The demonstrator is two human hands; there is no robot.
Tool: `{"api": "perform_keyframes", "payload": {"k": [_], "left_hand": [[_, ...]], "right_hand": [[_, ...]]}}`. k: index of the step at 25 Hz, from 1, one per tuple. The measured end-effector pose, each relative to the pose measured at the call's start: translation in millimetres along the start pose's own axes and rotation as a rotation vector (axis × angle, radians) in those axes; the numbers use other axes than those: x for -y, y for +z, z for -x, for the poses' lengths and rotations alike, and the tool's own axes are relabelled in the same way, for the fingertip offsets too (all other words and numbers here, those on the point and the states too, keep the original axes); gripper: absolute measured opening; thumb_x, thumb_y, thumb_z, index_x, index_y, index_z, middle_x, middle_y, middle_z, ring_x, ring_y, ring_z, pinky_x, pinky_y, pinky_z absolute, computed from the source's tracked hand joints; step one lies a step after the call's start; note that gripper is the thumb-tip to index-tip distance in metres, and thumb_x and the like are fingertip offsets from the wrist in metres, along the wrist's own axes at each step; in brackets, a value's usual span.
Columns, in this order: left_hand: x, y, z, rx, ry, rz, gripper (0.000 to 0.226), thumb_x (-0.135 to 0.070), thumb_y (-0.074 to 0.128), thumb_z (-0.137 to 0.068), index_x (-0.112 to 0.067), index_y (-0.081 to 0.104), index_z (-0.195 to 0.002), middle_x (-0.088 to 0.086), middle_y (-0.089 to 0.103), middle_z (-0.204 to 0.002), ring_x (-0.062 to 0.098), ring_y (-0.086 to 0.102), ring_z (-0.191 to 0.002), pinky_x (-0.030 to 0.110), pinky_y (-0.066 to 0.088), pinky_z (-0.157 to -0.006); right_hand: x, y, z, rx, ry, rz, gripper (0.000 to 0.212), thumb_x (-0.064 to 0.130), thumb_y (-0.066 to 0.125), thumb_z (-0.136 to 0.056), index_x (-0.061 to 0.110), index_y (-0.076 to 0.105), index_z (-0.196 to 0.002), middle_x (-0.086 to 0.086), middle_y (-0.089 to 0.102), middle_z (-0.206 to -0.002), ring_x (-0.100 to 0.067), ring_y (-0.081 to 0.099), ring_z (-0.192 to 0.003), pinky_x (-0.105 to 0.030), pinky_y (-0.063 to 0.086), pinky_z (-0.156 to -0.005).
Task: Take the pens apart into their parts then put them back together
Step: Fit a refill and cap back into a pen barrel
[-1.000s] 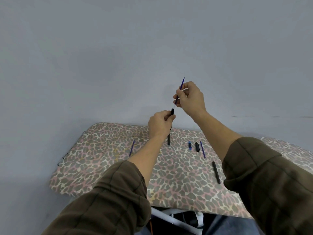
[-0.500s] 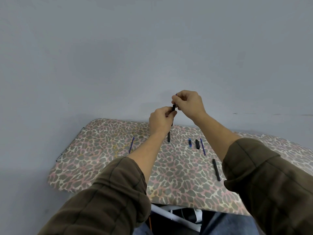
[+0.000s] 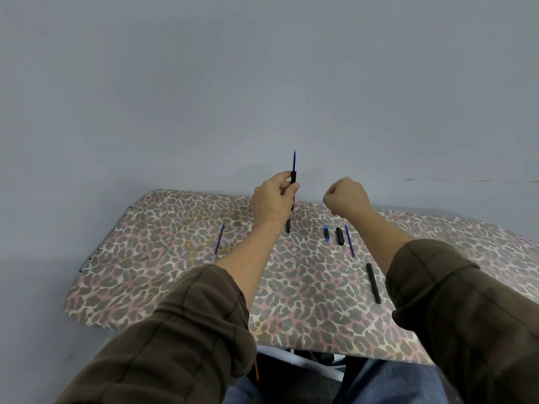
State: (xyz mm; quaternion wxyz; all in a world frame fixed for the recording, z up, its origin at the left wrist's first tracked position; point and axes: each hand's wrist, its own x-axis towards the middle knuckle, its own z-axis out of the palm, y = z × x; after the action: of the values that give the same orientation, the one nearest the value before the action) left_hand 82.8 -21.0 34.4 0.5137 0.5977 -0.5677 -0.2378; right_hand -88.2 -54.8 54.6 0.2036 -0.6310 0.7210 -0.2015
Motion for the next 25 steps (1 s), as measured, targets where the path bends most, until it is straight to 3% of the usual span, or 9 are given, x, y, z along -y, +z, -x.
{"api": "perform_keyframes", "payload": {"k": [3, 6, 9, 13, 16, 18, 20, 23, 25], "left_hand": [[4.3, 4.3, -4.3, 0.013, -0.001, -0.007, 0.036, -0.024, 0.073, -0.093, -0.027, 0.069, -0.13, -0.011, 0.077, -0.093, 0.002, 0.071, -0.079, 0.025, 0.058, -0.083], [9.3, 6.9, -8.2, 0.015, -0.003, 0.018, 0.039, -0.021, 0.073, -0.093, -0.031, 0.068, -0.131, -0.017, 0.074, -0.084, -0.002, 0.07, -0.074, 0.021, 0.058, -0.08], [12.5, 7.5, -12.1, 0.004, 0.0, 0.034, 0.043, -0.02, 0.072, -0.094, -0.033, 0.065, -0.133, -0.016, 0.075, -0.085, -0.001, 0.071, -0.076, 0.019, 0.056, -0.083], [16.1, 7.8, -14.5, -0.011, 0.013, 0.035, 0.045, -0.019, 0.071, -0.094, -0.033, 0.063, -0.137, -0.021, 0.071, -0.081, 0.001, 0.071, -0.078, 0.016, 0.054, -0.082], [15.0, 5.9, -14.8, 0.001, 0.028, 0.019, 0.046, -0.02, 0.071, -0.095, -0.036, 0.062, -0.137, -0.017, 0.075, -0.083, 0.003, 0.072, -0.081, 0.021, 0.055, -0.085], [12.2, 5.4, -12.7, 0.013, 0.048, -0.004, 0.046, -0.023, 0.07, -0.094, -0.037, 0.061, -0.137, -0.016, 0.075, -0.081, 0.001, 0.07, -0.079, 0.023, 0.056, -0.086], [7.4, 5.2, -8.6, 0.025, 0.088, -0.031, 0.046, -0.024, 0.071, -0.094, -0.037, 0.061, -0.137, -0.016, 0.074, -0.076, 0.001, 0.068, -0.075, 0.024, 0.056, -0.084], [-1.1, 4.0, -4.8, 0.051, 0.114, -0.053, 0.046, -0.024, 0.071, -0.094, -0.036, 0.061, -0.138, -0.014, 0.075, -0.081, 0.004, 0.069, -0.078, 0.03, 0.057, -0.086], [-8.7, 2.8, -2.4, 0.06, 0.122, -0.062, 0.046, -0.024, 0.07, -0.094, -0.037, 0.062, -0.137, -0.012, 0.077, -0.087, 0.008, 0.071, -0.081, 0.032, 0.058, -0.085]], "right_hand": [[-11.3, 20.9, -5.0, 0.081, 0.001, 0.293, 0.017, 0.003, 0.06, -0.09, 0.006, 0.06, -0.074, -0.014, 0.061, -0.069, -0.027, 0.055, -0.057, -0.034, 0.05, -0.051], [-17.7, 37.1, -10.6, 0.152, 0.004, 0.434, 0.026, 0.005, 0.062, -0.092, 0.012, 0.047, -0.071, -0.005, 0.049, -0.064, -0.02, 0.045, -0.052, -0.028, 0.035, -0.043], [-20.7, 50.4, -12.7, 0.225, 0.007, 0.525, 0.024, 0.006, 0.071, -0.087, 0.011, 0.053, -0.071, -0.005, 0.056, -0.066, -0.019, 0.052, -0.054, -0.028, 0.037, -0.042], [-25.4, 64.8, -13.0, 0.187, -0.02, 0.55, 0.032, 0.007, 0.066, -0.094, 0.014, 0.047, -0.069, -0.004, 0.052, -0.07, -0.019, 0.052, -0.059, -0.031, 0.049, -0.054], [-12.5, 54.4, -19.9, 0.112, -0.07, 0.323, 0.023, 0.011, 0.064, -0.099, 0.007, 0.062, -0.076, -0.006, 0.059, -0.068, -0.025, 0.057, -0.061, -0.026, 0.04, -0.051], [8.1, 33.1, -24.2, 0.017, -0.144, 0.016, 0.015, 0.016, 0.064, -0.101, 0.007, 0.073, -0.094, -0.006, 0.069, -0.081, -0.027, 0.064, -0.078, -0.026, 0.043, -0.064], [33.1, 4.5, -22.4, -0.103, -0.203, -0.281, 0.014, 0.018, 0.063, -0.102, 0.009, 0.072, -0.109, -0.004, 0.072, -0.093, -0.025, 0.065, -0.088, -0.03, 0.048, -0.076], [62.1, -32.8, -14.0, -0.16, -0.208, -0.721, 0.01, 0.019, 0.06, -0.103, 0.013, 0.064, -0.111, -0.009, 0.075, -0.097, -0.026, 0.073, -0.088, -0.037, 0.063, -0.076], [71.5, -48.0, -8.1, -0.122, -0.236, -0.831, 0.01, 0.019, 0.061, -0.103, 0.014, 0.063, -0.111, -0.011, 0.077, -0.096, -0.025, 0.077, -0.086, -0.035, 0.066, -0.073]]}}
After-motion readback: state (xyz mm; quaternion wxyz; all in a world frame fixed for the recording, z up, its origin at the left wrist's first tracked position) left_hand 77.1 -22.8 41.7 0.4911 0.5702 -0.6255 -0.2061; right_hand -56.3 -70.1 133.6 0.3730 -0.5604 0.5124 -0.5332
